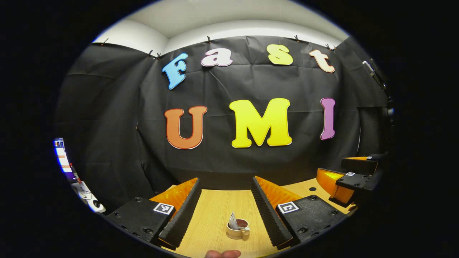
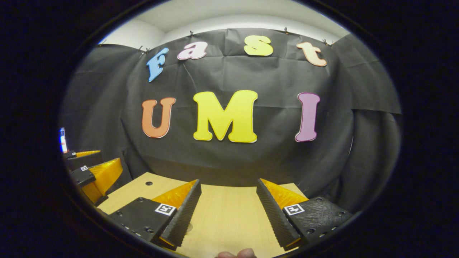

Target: Put the toothbrush and toothpaste on the desktop into the cup, then pick up the cup and place it on the coaster on the desktop.

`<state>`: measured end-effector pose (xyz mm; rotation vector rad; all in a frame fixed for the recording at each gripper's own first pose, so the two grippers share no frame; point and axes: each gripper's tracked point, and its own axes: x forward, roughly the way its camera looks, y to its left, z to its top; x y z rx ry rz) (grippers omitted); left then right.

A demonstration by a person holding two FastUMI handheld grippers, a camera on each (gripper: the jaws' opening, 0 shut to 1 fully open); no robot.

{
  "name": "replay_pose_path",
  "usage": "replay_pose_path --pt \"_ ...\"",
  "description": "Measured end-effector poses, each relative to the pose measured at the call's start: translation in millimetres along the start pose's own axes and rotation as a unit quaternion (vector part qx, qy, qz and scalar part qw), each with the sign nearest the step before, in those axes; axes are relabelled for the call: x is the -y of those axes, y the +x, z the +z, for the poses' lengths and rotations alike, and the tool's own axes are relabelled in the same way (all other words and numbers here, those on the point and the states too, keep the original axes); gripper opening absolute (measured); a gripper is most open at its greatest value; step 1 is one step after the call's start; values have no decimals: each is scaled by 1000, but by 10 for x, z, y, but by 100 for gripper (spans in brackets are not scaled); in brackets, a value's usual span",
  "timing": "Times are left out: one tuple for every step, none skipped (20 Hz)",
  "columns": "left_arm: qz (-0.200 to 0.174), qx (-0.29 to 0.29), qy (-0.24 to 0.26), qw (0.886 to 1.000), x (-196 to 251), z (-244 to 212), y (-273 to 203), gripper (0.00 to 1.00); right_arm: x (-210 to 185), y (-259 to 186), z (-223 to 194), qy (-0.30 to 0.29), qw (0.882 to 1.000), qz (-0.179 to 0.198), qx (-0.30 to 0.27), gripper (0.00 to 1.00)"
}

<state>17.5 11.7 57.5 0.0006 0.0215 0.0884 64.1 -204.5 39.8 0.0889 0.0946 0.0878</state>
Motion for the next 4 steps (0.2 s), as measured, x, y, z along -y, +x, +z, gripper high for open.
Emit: replay_pose_path --pt "1 0 0 1000 -9 -20 -1 89 0 10 -2 1 1000 1 0 94" --pt "1 -1 0 1000 -5 -20 -1 89 1 13 6 2 1000 1 0 94" --pt "1 -1 0 1000 -7 -22 -6 89 -5 19 14 3 1000 2 0 94" --pt "1 -1 1 1000 -11 -16 -2 89 -3 20 22 2 1000 2 2 94"
